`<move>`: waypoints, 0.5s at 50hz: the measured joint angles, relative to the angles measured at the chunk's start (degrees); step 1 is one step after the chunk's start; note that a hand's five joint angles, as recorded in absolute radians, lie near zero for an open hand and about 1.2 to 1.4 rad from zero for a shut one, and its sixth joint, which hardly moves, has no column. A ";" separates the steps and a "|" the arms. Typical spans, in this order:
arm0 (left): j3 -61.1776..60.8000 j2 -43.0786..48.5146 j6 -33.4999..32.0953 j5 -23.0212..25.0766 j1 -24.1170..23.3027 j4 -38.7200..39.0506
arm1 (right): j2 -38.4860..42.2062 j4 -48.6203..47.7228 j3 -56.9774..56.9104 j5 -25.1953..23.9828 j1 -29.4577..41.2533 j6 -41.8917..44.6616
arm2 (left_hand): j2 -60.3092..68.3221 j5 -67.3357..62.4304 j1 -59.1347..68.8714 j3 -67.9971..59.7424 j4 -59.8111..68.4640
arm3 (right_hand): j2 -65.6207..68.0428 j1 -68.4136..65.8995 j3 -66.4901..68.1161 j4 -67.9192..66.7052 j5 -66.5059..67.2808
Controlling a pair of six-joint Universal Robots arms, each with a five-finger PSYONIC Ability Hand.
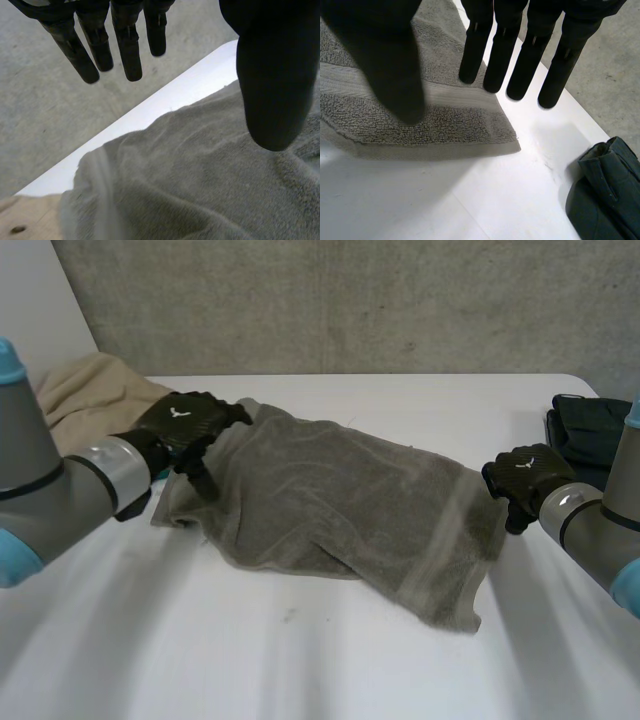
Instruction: Fold the laundry.
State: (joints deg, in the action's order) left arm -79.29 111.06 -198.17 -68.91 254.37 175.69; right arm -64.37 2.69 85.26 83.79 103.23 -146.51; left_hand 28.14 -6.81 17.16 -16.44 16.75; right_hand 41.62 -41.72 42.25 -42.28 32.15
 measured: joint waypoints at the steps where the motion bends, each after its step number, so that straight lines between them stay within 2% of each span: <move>1: 0.04 -0.37 -0.24 -0.15 0.73 -0.99 | -0.48 0.24 0.20 -0.01 0.07 -0.23 | 0.00 -1.48 1.62 -1.53 1.56 | -2.82 3.07 -3.18 3.11 -3.73; 9: 0.35 -1.25 -3.32 -1.94 5.37 -5.46 | -8.63 4.85 3.88 -2.16 2.93 -3.15 | 0.00 -5.75 5.19 -5.86 5.67 | -4.20 4.82 -5.93 6.22 -7.14; 15: 1.27 0.99 -6.72 -4.14 8.95 -7.72 | -16.20 17.70 7.05 -7.78 7.28 -4.19 | 0.00 -6.34 5.53 -6.42 6.28 | -5.07 5.56 -6.86 6.90 -8.08; 20: 1.78 4.41 -7.84 -3.90 9.80 -8.29 | -17.61 25.00 9.65 -10.69 9.36 -2.65 | 0.00 -5.62 5.21 -6.14 5.70 | -8.91 8.52 -9.59 9.47 -10.96; 25: 2.48 8.00 -8.07 -2.30 9.23 -7.86 | -16.71 23.93 13.19 -10.91 10.96 -0.93 | 0.00 -3.57 4.32 -4.57 3.96 | -13.10 12.56 -13.51 13.93 -15.06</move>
State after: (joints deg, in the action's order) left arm -76.81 119.06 -206.25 -71.21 263.60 167.83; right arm -81.09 26.62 98.45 72.87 114.19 -147.44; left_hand 28.15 -10.38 21.48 -21.01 20.70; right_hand 28.52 -29.17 28.73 -28.35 17.10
